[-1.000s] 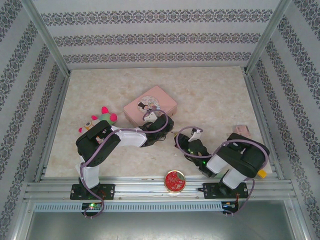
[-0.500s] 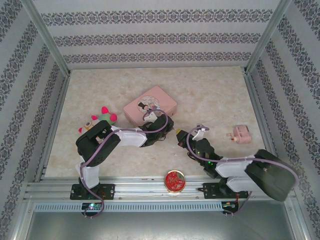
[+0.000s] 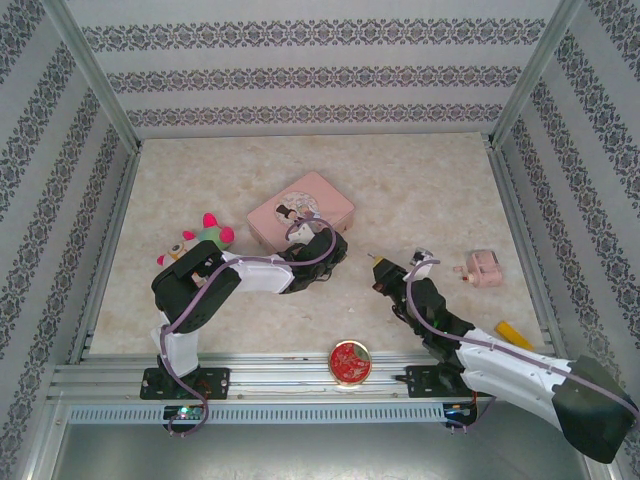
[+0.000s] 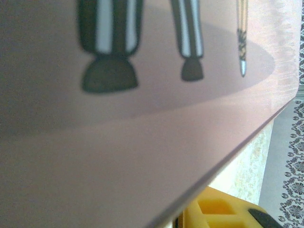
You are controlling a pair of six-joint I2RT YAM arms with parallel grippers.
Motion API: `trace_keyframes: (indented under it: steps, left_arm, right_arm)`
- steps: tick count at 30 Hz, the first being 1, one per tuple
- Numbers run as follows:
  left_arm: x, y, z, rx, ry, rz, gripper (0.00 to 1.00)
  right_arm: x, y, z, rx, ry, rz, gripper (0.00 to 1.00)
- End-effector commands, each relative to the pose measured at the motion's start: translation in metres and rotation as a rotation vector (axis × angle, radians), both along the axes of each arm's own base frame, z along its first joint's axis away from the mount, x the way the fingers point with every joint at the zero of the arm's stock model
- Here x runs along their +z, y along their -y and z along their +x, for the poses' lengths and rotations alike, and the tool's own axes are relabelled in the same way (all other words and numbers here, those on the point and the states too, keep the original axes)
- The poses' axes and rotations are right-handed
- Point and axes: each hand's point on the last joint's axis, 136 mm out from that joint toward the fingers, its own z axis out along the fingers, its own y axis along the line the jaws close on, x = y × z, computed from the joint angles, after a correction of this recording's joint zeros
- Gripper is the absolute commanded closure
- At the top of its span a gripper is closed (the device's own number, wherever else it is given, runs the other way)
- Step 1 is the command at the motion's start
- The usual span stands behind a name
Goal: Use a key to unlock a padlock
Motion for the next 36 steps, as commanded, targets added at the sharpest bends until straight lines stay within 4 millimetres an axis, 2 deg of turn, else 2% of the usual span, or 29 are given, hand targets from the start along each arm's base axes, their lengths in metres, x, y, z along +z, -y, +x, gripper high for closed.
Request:
trace_keyframes:
  steps: [1,6,13,21,36]
  left_arm:
    - [-0.03,0.014,-0.017,-0.029,-0.157,-0.111,1.0]
    - [-0.029,0.015,-0.017,-0.028,-0.158,-0.119,1.0]
    - [-0.028,0.015,-0.017,-0.025,-0.156,-0.133,1.0]
    - [-0.028,0.02,-0.015,-0.023,-0.162,-0.16,1.0]
    - [-0.019,0.026,-0.013,-0.025,-0.16,-0.199,1.0]
  right_arm:
    - [-0.017,0.008,0.001,-0.028,-0.059,-0.064,1.0]
    - [-0.027,0.002,0.005,-0.021,-0.08,-0.075,1.0]
    - [-0.024,0.0,0.013,-0.032,-0.057,-0.111,1.0]
    - [-0.03,0.003,0.014,-0.055,-0.061,-0.109,1.0]
    - [-0.03,-0.011,0.026,-0.037,-0.045,-0.126,1.0]
